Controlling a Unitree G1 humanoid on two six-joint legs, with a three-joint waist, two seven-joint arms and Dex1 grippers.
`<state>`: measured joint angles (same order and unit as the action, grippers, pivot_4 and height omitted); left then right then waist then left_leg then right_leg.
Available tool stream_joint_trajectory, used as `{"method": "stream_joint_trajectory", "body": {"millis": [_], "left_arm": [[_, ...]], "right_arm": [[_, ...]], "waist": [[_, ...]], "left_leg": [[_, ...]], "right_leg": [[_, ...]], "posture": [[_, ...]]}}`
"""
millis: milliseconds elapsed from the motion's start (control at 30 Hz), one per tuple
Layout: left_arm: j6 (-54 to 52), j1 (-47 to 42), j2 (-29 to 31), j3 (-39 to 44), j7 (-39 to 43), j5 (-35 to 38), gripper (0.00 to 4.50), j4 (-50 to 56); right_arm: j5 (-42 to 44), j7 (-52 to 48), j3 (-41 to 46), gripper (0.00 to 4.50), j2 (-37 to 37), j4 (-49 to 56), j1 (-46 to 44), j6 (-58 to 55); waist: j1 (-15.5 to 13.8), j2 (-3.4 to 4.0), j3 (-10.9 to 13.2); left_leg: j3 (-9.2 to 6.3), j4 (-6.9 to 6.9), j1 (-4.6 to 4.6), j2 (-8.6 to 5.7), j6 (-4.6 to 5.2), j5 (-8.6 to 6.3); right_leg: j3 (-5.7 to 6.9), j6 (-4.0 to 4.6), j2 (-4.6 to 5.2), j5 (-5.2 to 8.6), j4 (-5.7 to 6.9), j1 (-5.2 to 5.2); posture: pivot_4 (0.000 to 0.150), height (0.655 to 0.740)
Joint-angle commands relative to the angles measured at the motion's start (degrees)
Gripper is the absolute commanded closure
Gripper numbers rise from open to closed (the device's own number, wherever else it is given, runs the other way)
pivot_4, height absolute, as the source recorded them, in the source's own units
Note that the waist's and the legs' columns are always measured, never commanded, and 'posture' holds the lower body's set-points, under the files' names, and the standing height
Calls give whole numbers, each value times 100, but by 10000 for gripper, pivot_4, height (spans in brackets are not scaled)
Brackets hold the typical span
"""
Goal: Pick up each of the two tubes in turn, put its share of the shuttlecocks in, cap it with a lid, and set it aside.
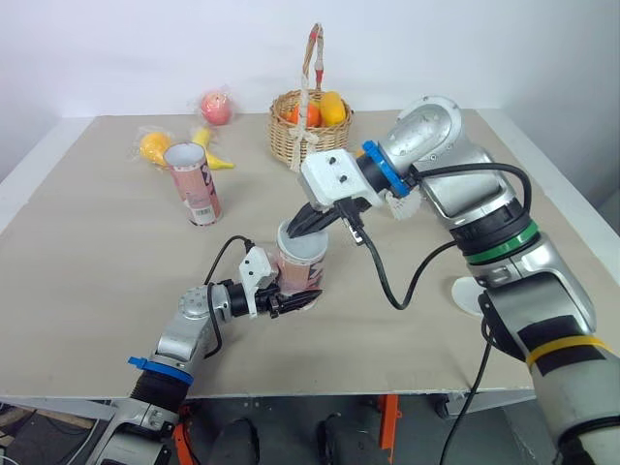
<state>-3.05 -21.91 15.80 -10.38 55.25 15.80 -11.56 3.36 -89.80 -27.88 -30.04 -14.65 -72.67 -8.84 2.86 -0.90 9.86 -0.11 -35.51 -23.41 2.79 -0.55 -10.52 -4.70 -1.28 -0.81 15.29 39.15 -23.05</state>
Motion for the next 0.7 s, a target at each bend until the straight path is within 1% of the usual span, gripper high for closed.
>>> {"method": "stream_joint_trajectory", "body": {"millis": [33, 200, 333, 533, 700], "left_arm": [[-258, 204, 153, -37, -37, -150, 15788, -208], [-279, 226, 173, -55, -44, -139, 15788, -172], [-290, 207, 172, -64, -52, -129, 15788, -183], [-310, 203, 163, -77, -45, -122, 15788, -181], [-302, 202, 140, -78, -38, -125, 15788, -198]], "right_arm": [[-584, -146, -407, 44691, -156, -59, 231, 549], [-1142, 92, -595, 44691, -153, -233, 341, 1106], [-1265, 82, -583, 44691, -103, -228, 401, 1255], [-1096, -54, -472, 44691, 59, -137, 424, 997], [-673, -206, -242, 44691, 398, -80, 303, 219]], "waist": [[7, 0, -12], [39, -5, -71], [49, -18, -109], [55, -28, -117], [59, -28, -118]], "left_leg": [[1, 1, 4, 0, 0, 0], [7, 6, 31, 7, -1, 0], [8, 7, 46, 10, -1, 0], [14, 17, 86, 16, -9, -6], [15, 22, 97, 23, -15, -10]], "right_leg": [[0, 0, 0, 0, 0, 4], [-1, 6, -3, 1, 0, 20], [-1, 35, -5, 10, 0, 27], [-3, 51, -4, 19, 0, 62], [-2, 60, -7, 25, 0, 69]], "posture": [[1500, 7400], [1500, 7400], [1500, 7400], [1500, 7400], [1500, 7400]]}}
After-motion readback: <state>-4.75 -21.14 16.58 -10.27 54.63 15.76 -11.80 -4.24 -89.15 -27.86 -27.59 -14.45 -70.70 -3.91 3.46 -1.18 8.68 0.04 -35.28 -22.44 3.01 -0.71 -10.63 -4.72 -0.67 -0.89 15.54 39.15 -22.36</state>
